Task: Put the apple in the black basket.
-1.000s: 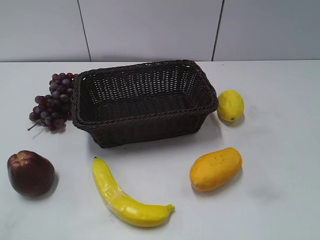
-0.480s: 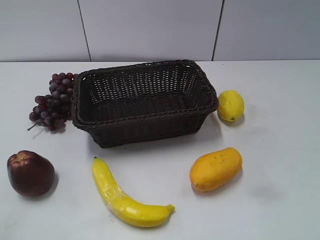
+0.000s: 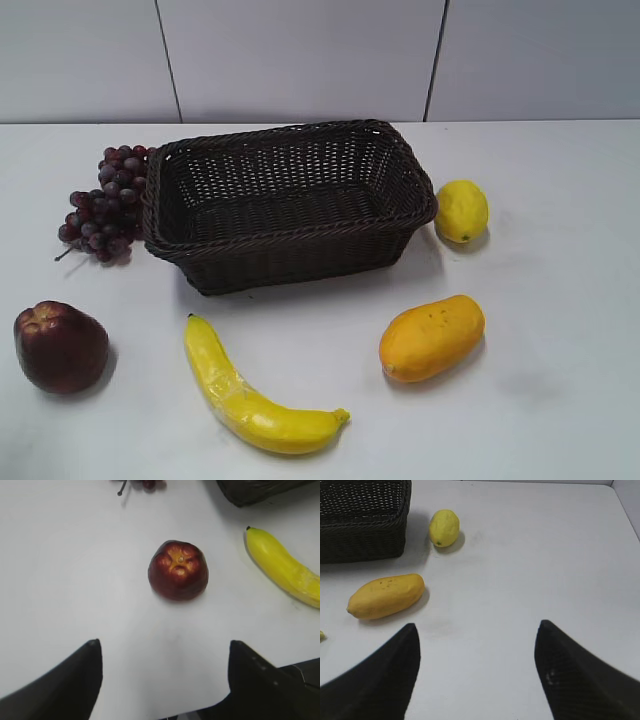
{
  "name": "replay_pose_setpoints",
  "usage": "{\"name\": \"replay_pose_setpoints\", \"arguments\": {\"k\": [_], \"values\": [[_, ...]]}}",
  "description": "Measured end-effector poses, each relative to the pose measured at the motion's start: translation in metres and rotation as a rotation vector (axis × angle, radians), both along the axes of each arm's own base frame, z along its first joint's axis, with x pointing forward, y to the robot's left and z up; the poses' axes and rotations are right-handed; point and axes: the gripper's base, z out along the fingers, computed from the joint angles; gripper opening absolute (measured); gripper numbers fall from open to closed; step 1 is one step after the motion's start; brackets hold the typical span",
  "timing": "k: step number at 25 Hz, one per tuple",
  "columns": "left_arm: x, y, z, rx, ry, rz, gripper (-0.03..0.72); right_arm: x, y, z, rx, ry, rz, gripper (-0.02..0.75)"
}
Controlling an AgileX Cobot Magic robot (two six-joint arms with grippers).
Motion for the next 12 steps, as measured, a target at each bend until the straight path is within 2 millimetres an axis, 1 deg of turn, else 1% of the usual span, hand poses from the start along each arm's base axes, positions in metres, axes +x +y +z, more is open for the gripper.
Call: {"name": "replay_pose_setpoints", "arguments": {"k": [6, 10, 12], "values": [[0.033, -0.002, 0.004, -0.018, 0.051, -0.023, 0.587, 0.0, 0.0, 0.0, 0.0, 0.0, 0.0, 0.538], [0.048, -0.007, -0.007, -0.021, 0.118, -0.061, 0.587, 0.0, 0.0, 0.0, 0.0, 0.0, 0.0, 0.538], [0.055, -0.014, -0.015, -0.009, 0.157, -0.101, 0.587, 0.0, 0.0, 0.0, 0.0, 0.0, 0.0, 0.538]]}}
